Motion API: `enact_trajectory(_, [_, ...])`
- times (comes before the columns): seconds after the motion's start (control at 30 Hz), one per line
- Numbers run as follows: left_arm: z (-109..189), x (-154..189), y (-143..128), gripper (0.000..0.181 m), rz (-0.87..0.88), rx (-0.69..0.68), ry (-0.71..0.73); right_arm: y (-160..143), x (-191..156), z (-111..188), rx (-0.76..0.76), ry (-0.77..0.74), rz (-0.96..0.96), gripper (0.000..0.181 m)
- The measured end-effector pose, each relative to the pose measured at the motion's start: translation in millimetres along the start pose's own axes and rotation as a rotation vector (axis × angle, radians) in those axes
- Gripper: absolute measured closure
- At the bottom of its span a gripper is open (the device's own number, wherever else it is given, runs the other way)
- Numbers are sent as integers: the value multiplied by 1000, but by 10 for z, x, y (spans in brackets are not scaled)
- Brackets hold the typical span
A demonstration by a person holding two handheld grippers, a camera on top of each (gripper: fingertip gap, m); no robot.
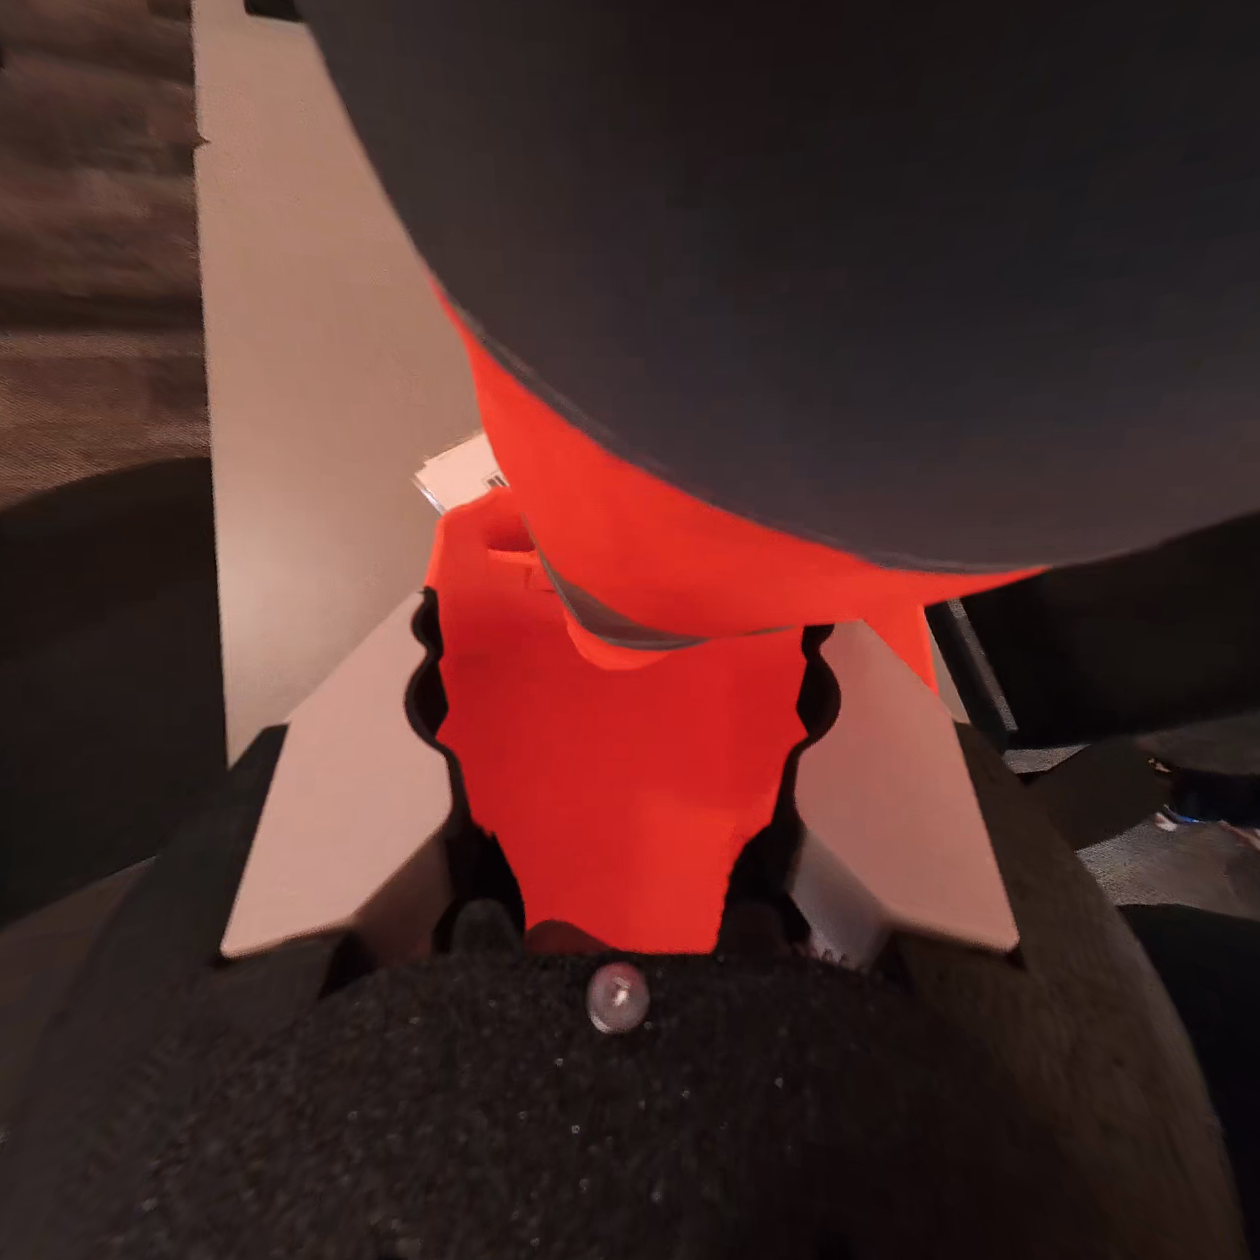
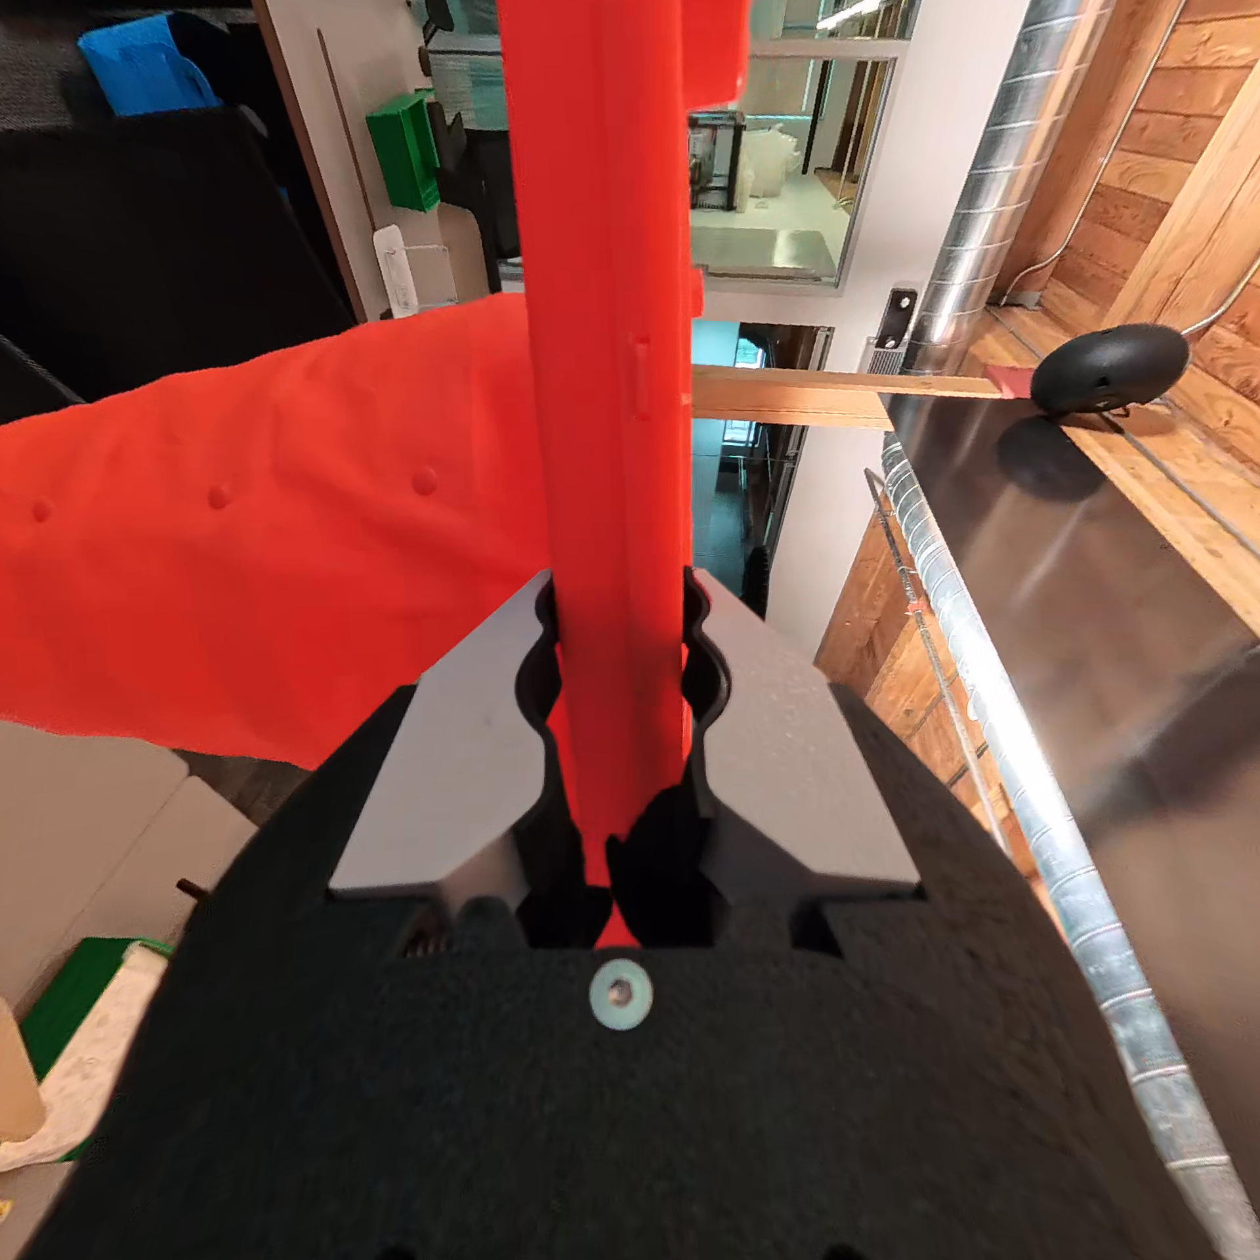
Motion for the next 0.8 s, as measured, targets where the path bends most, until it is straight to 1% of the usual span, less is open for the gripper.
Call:
enact_trajectory(0.07, [-154, 69, -50, 76, 7, -9, -27, -44, -15, -46, 7, 15, -40, 150])
enact_trajectory(0.2, [-381, 261, -117, 79, 42, 34, -74, -120, -119, -111, 13, 33, -28, 149])
enact_trajectory(0.33, [-542, 473, -126, 91, 29, 67, -105, -168, -225, -168, 28, 48, -26, 149])
enact_trajectory(0.43, [-603, 509, -132, 99, 39, 84, -95, -185, -255, -191, 42, 47, -29, 149])
enact_trajectory(0.5, [-613, 518, -139, 90, 65, 111, -95, -188, -279, -208, 51, 44, -34, 149])
enact_trajectory(0.6, [-607, 487, -219, 77, 70, 101, -68, -225, -297, -252, 52, 42, -51, 149])
enact_trajectory(0.67, [-572, 392, -290, 88, 75, 80, -28, -233, -309, -265, 61, 47, -59, 149])
enact_trajectory(0.7, [-555, 357, -299, 93, 77, 79, -35, -218, -307, -258, 71, 49, -67, 150])
enact_trajectory(0.8, [-485, 208, -233, 108, 83, 97, 4, -172, -256, -228, 85, 35, -67, 150])
Point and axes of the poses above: each gripper's, where its closed fingertips meet, z back along the fingers, y out of its top, x = y × z across the jaws, the point moved 4 cm from there along z, back along the fingers, and after that the axes turned 15 degrees about -x, right-handed, at the moved point
